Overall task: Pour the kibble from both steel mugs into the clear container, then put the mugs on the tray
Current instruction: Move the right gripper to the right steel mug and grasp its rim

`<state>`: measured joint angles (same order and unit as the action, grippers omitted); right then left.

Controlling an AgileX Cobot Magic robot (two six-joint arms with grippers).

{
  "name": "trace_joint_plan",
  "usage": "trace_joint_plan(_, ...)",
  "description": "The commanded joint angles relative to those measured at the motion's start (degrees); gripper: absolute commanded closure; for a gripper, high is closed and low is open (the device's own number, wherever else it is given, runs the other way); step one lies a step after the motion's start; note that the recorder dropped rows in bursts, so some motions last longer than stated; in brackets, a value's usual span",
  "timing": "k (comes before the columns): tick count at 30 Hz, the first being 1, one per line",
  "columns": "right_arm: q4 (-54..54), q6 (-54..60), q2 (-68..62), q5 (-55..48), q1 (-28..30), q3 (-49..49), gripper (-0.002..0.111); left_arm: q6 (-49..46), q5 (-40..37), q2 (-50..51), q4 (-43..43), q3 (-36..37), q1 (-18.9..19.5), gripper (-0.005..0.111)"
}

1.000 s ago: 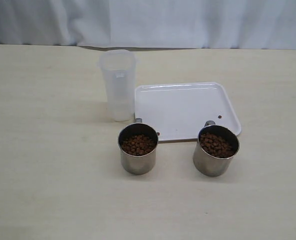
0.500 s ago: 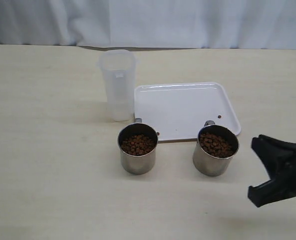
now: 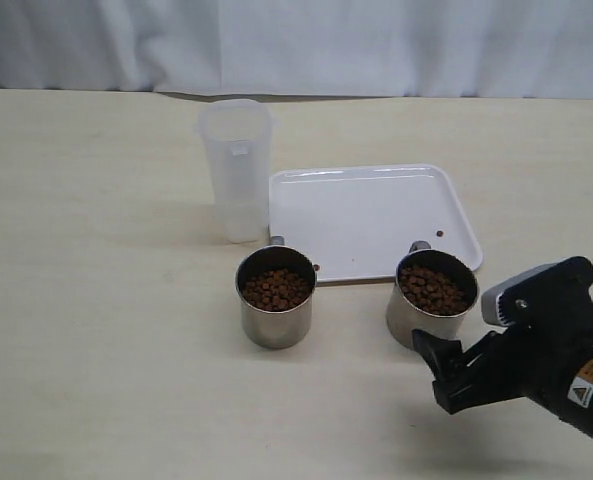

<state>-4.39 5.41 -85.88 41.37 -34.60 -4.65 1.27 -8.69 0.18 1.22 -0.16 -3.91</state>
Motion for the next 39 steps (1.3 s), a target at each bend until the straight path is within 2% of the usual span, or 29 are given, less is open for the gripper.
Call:
trace_joint_plan(1,2.5,-0.4,-2.0,0.3,-0.2,-2.1,-0.002,0.0,0.5,-0.2,-0.3,0.2,0.1,0.107)
trace_joint_plan(12,2.0,0.2,-11.9,0.4,-0.1,-7.1,-0.002,0.0,0.5,-0.2,-0.3,0.2,0.1,0.107)
trace_joint_plan(18,1.9,0.7,-13.2,1.0,-0.1,-7.2,-0.002,0.0,0.5,-0.2,-0.3,0.2,0.1,0.107)
trace_joint_plan(22,1.9,7.5,-13.2,5.5,-0.1,-7.2,-0.002,0.0,0.5,-0.2,-0.3,0.2,0.1,0.107)
trace_joint_plan(33,1.9,2.9,-14.5,6.9,-0.1,-7.3,-0.002,0.0,0.5,-0.2,-0.3,0.2,0.1,0.107)
trace_joint_plan(39,1.9,2.8,-21.3,15.4,-0.1,-7.3,-0.002,0.0,0.5,-0.2,-0.3,0.2,0.1,0.107)
